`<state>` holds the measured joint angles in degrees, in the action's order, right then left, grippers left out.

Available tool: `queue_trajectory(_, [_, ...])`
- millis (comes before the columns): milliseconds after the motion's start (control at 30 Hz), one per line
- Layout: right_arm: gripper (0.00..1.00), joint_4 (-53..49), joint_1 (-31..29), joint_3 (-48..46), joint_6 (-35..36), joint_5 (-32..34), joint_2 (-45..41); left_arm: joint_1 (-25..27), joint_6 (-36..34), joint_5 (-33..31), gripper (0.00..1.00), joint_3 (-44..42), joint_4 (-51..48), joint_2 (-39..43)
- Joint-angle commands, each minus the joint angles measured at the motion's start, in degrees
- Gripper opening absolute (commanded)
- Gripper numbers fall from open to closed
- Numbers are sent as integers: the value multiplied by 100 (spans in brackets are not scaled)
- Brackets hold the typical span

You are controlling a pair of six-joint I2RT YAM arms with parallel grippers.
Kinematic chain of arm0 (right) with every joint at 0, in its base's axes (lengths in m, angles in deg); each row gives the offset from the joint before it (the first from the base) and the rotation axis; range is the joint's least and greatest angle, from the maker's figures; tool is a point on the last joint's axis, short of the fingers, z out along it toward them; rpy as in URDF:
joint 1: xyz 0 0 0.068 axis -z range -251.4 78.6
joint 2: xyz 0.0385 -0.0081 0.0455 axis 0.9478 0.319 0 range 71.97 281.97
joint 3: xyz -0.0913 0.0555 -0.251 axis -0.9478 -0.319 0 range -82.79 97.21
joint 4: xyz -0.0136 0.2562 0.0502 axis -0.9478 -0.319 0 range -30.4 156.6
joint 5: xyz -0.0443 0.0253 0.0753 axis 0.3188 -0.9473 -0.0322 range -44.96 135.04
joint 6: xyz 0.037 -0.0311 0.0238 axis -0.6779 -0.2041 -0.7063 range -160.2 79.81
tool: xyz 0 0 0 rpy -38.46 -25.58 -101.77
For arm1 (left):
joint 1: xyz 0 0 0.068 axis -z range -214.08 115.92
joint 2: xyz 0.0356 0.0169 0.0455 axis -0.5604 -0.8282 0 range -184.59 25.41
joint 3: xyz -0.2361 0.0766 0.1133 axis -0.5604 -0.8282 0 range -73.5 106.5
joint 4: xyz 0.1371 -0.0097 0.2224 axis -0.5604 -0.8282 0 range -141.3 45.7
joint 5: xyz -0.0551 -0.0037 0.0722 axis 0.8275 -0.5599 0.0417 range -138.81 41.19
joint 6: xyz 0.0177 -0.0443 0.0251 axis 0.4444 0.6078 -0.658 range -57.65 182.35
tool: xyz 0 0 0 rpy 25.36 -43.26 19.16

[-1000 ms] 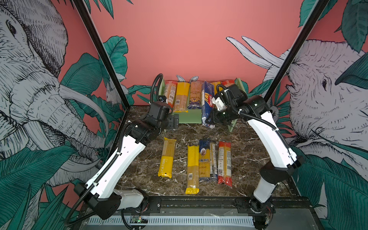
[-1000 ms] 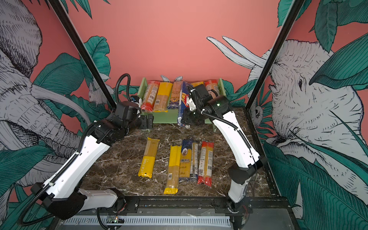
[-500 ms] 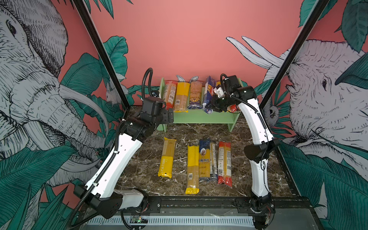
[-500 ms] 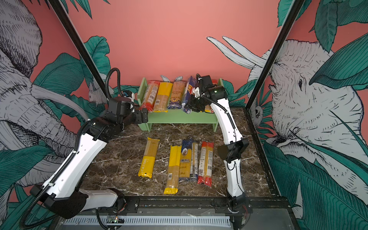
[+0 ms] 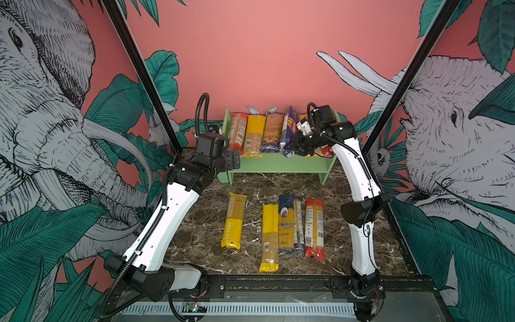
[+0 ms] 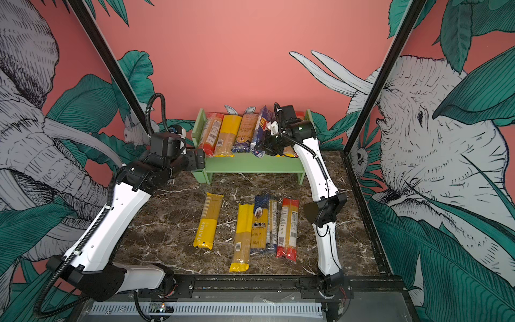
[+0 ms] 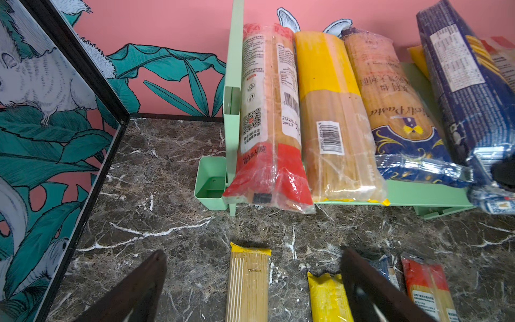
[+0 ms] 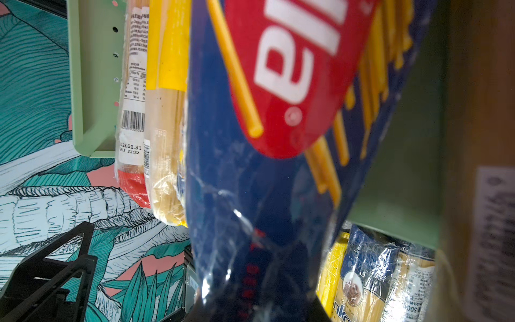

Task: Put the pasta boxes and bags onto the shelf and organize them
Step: 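Stand the Barilla pack on the upper tier beside the Chinese-text pack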

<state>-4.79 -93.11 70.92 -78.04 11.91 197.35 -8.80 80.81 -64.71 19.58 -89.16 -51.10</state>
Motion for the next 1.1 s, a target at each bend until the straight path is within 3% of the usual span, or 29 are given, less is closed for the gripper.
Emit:
queue_trajectory(0, [4,513,159,111,-79,-62,-37,-57,70,122,98,118,124,8])
queue_trajectory(367, [4,59,624,122,-43,265,-137,-137,211,175,98,-89,178,109])
queue_trajectory(700, [10,-91,340,316,174,312,36,-146,314,263,98,-167,186,145])
queue_trajectory(933, [26,-277,242,300,274,704,-18,-146,290,263,98,-151,96,185])
queue_trajectory(1067, [53,-235,238,223,276,859,-115,-150,244,233,98,-190,44,258])
